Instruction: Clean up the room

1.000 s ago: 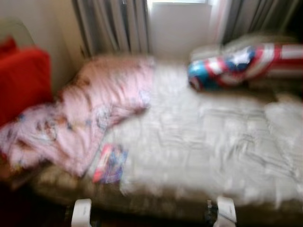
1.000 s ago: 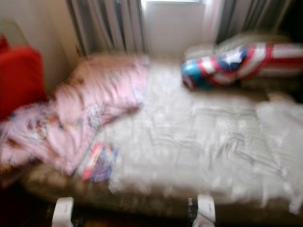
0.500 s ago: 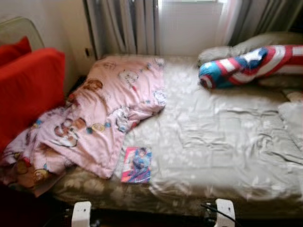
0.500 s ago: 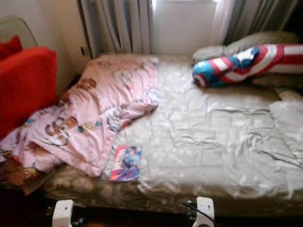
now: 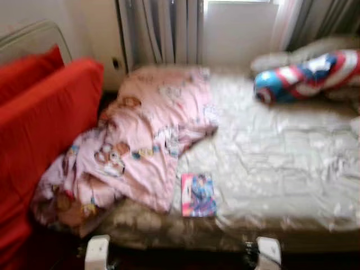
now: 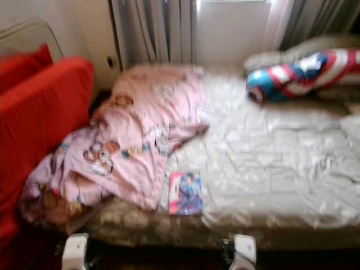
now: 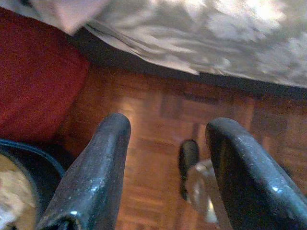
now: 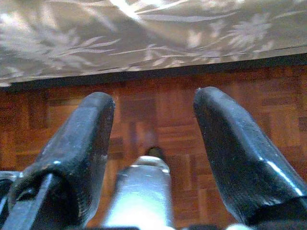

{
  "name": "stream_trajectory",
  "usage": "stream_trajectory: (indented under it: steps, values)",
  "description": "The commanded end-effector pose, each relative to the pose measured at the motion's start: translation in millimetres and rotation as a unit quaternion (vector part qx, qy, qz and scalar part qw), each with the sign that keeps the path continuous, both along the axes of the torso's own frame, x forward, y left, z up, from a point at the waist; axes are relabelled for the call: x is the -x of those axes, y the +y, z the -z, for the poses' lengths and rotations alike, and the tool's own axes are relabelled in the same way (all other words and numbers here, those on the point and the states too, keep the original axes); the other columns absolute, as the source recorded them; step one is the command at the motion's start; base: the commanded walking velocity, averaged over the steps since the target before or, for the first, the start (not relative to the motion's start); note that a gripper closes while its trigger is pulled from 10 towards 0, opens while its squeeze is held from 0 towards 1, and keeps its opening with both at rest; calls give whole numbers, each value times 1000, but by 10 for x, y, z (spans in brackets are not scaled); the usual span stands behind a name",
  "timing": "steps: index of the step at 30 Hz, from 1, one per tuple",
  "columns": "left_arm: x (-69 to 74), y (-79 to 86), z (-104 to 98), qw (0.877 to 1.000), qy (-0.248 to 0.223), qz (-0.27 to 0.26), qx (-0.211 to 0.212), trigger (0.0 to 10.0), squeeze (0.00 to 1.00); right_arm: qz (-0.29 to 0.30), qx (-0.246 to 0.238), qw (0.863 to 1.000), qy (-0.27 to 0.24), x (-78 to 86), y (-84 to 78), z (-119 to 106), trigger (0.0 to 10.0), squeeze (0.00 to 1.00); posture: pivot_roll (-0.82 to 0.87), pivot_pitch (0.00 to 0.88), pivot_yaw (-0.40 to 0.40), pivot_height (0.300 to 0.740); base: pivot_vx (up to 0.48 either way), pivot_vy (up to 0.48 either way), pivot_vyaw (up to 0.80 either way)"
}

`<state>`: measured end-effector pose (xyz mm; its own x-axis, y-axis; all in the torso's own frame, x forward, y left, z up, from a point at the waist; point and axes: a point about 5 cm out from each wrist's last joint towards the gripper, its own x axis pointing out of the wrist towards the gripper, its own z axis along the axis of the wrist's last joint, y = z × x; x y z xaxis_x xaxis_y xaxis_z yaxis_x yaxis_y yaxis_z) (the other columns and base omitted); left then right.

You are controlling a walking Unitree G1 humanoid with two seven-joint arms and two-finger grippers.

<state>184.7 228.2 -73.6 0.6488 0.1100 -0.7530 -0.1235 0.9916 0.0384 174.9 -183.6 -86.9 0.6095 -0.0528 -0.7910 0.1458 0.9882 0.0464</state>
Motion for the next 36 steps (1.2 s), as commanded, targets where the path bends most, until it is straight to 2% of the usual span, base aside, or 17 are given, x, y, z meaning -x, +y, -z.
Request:
stream_trajectory:
  steps: [1,25,30,36]
  values:
    - [-12,-64,9,1000,2,12,1,10000,0,6,11,1000,4,39,-92,6,10000,0,-23,0,20,740,0,0,0]
    - [-24,-88,6,1000,-5,9,13,10000,0,6,8,1000,1,31,-70,4,10000,0,-17,0,18,740,0,0,0]
    - [-26,-90,5,1000,-6,9,15,10000,0,-9,14,1000,-1,17,-60,-3,10000,0,-17,0,20,740,0,0,0]
    - [-28,-94,4,1000,-7,9,17,10000,0,-7,7,1000,-10,-9,-36,-15,10000,0,-15,0,21,740,0,0,570]
